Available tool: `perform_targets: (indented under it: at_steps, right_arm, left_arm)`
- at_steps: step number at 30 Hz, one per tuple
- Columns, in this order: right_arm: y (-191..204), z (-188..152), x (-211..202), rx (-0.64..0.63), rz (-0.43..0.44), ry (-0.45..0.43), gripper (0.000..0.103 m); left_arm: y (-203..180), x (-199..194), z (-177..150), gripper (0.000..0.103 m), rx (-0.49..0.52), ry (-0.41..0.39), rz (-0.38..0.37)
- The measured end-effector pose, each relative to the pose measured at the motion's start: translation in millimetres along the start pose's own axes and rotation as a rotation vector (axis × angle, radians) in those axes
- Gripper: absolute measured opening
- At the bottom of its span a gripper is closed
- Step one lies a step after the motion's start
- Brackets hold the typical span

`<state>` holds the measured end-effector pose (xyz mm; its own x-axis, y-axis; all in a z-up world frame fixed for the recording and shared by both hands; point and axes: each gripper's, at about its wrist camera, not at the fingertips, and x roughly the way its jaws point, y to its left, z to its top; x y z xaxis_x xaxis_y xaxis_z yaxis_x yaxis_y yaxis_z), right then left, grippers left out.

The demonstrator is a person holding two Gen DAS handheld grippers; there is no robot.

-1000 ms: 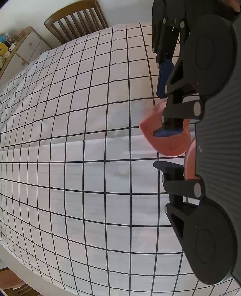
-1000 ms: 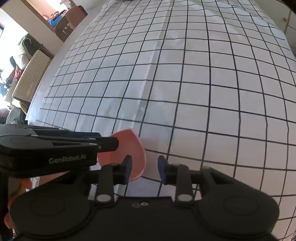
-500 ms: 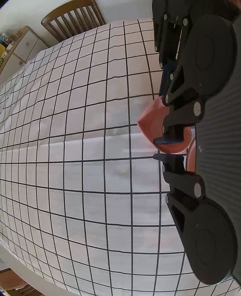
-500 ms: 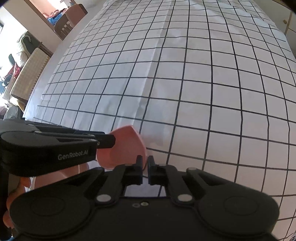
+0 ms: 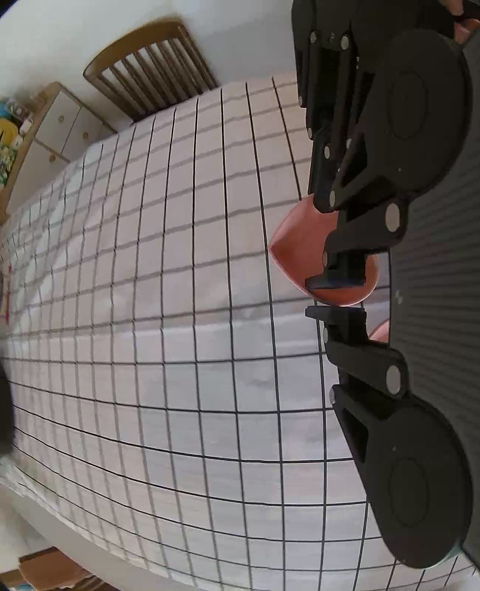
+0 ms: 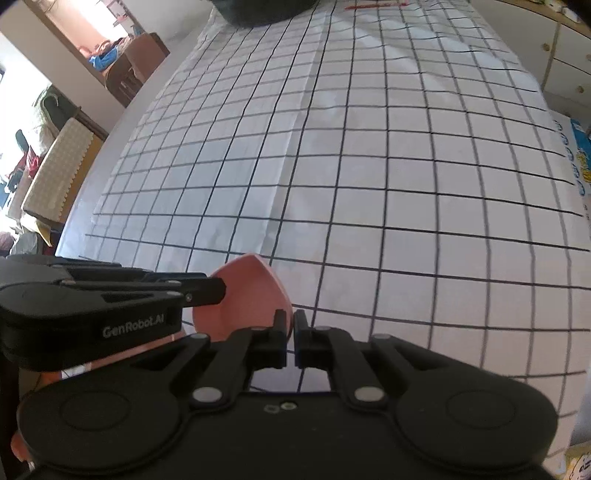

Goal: Organize plates and bowls
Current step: 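Lift the heart-shaped dish with both grippers and carry it over the pink bowl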

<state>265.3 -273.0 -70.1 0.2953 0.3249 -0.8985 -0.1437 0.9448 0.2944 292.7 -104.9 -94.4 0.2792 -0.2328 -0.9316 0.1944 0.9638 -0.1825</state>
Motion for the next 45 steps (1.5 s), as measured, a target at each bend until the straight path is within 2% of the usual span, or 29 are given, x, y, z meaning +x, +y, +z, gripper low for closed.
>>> perform_targets:
  at_steps: [13,22,33,45]
  right_arm:
    - [-12,-31,-83,0.040,-0.009,-0.086,0.002]
    - [-25,-70,-122,0.079,-0.027,-0.123,0.002]
    - [-41,-120,-133,0.118,-0.050,-0.105,0.002]
    - [-47,-151,-112,0.129,-0.082,-0.074,0.002]
  left_arm:
    - [-52,-57,-21,0.009,0.075,-0.056,-0.070]
    - [-88,-77,-54,0.009,0.147,-0.042,-0.123]
    - [-112,-72,-97,0.009,0.193,0.020,-0.166]
    - [-126,-43,-118,0.009,0.244,0.070,-0.114]
